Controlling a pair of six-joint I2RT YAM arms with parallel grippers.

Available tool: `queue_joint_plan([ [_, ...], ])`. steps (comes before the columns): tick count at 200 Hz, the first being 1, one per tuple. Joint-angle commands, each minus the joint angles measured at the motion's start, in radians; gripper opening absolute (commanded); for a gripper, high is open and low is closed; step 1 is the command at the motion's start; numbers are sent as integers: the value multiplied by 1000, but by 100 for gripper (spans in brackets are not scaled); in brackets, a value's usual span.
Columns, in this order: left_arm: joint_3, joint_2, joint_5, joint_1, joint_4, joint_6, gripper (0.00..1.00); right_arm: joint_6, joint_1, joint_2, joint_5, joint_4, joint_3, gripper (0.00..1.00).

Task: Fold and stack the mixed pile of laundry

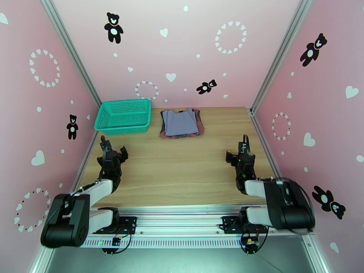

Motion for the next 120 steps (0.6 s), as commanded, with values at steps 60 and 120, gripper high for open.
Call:
queue_joint_plan([
  [60, 170, 173, 274, 11, 1, 126, 99, -44, -14, 41, -239, -74, 150, 99],
  [120, 343, 259, 242, -3, -219, 131, 99, -48, -1, 39, -212, -78, 151, 99],
])
